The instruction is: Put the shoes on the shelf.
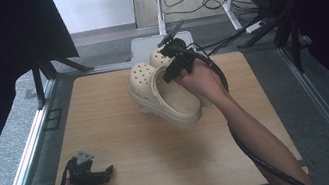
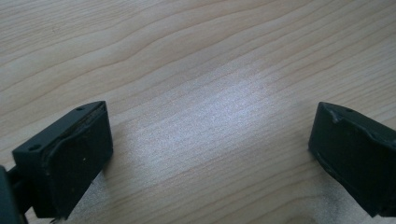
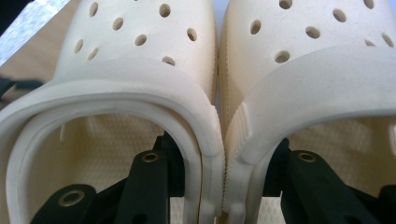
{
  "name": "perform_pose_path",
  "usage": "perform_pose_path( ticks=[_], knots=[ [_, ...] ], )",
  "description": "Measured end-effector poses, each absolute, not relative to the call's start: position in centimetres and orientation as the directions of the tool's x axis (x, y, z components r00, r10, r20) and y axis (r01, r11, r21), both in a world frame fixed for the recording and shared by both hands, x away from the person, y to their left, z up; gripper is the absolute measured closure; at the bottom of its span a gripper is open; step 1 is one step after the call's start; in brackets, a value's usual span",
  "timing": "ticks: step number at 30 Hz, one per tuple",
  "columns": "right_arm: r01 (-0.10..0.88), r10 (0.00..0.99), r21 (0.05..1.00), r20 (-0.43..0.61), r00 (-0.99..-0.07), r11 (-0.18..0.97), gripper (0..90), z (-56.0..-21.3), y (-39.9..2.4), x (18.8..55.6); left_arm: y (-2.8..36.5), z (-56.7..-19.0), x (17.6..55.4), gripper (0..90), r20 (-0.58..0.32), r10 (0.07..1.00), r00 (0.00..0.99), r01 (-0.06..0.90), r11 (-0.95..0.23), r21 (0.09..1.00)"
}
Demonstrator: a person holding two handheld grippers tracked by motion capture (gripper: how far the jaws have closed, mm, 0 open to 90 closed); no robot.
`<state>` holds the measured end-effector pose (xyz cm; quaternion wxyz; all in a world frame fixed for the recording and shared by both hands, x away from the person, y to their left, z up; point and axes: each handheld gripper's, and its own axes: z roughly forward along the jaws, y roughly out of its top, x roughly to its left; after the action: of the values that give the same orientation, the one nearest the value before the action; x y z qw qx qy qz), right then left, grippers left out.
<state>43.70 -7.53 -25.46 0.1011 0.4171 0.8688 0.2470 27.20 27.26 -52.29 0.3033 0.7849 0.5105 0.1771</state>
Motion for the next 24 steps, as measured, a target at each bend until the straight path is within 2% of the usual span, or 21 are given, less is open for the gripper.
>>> perform_pose_path(
  ticks=[12, 24],
  knots=[
    [0.744, 0.861, 0.522, 0.036, -0.508, 0.417, 63.6, -25.0, -6.1, 48.3, 27.2, -52.3, 27.2, 0.0, -0.032, 0.907, 0.420, 0.693, -0.298, 0.656],
    [0.810, 0.937, 0.535, 0.089, -0.339, 0.242, 63.5, -25.5, -5.8, 53.5, 27.2, -52.3, 27.2, 0.0, -0.034, 0.904, 0.426, 0.694, -0.303, 0.653]
  ],
)
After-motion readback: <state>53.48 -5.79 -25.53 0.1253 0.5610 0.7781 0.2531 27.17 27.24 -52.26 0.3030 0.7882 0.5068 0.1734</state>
